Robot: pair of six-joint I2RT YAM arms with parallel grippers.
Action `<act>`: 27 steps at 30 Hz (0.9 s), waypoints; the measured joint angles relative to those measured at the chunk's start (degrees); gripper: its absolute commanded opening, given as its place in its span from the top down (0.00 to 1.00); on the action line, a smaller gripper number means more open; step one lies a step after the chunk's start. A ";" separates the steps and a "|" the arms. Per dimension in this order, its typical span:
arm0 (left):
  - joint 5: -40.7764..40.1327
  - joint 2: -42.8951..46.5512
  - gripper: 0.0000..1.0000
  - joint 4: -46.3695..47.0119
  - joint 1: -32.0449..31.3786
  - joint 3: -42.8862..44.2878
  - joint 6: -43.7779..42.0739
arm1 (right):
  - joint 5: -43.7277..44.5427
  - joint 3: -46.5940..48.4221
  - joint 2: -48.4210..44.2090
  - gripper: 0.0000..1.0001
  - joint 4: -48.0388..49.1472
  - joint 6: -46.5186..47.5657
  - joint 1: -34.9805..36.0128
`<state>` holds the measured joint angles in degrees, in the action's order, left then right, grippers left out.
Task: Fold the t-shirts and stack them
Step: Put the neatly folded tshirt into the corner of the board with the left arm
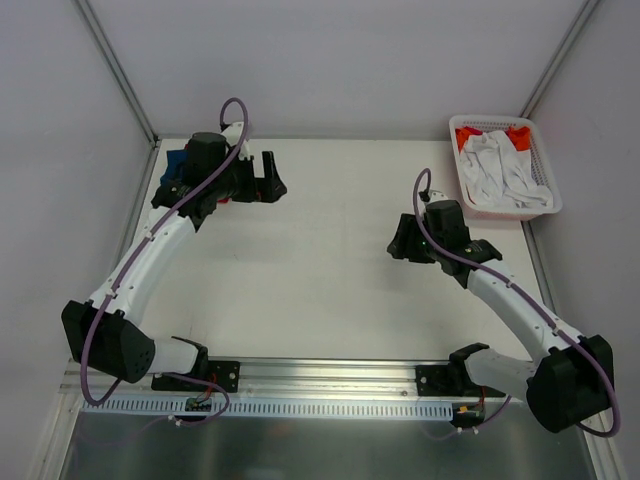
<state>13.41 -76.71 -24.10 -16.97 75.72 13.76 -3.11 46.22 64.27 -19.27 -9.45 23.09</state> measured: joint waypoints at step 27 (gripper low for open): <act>-0.17 2.23 0.01 3.69 -7.87 -7.30 2.12 | 4.00 2.12 1.31 0.43 -1.60 -0.61 2.49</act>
<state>13.23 -74.48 -20.40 -24.84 68.42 15.88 0.89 48.34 65.58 -20.86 -10.07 25.58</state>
